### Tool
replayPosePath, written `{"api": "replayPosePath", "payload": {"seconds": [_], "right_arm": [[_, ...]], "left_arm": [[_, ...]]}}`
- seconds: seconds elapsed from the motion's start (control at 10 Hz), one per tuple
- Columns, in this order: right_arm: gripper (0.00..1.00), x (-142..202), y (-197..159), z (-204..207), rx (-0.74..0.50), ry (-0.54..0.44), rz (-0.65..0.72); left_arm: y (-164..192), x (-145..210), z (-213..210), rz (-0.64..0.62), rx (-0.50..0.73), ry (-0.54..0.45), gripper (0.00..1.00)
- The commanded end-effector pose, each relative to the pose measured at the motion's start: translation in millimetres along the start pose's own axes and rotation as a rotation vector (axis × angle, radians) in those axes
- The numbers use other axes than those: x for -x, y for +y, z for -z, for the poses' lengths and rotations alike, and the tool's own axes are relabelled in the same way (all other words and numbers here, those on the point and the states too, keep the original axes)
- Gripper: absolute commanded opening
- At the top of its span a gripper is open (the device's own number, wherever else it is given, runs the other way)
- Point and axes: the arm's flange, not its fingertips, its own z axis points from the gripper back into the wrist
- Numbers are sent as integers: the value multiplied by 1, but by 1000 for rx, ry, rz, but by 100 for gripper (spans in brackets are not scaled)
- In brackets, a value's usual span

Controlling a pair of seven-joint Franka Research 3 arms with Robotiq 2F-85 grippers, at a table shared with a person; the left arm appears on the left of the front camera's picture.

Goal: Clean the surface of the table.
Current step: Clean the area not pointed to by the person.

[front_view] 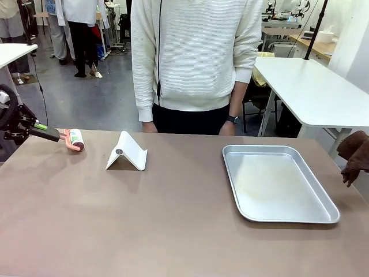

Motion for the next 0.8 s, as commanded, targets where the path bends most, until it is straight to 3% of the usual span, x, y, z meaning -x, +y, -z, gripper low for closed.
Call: {"api": "replayPosePath", "payload": {"seconds": [0.0, 0.4, 0.6, 0.7], "right_arm": [[7, 5, 5, -1, 2, 2, -4], [7, 5, 5, -1, 2, 2, -4], [7, 5, 5, -1, 2, 2, -4], [7, 5, 5, -1, 2, 2, -4]], "left_arm": [[-5, 37, -13, 82, 105, 16, 22], [-16, 90, -60, 143, 222, 89, 22], [-6, 127, -96, 114, 220, 271, 22], [4, 146, -114, 145, 231, 312, 22]]}}
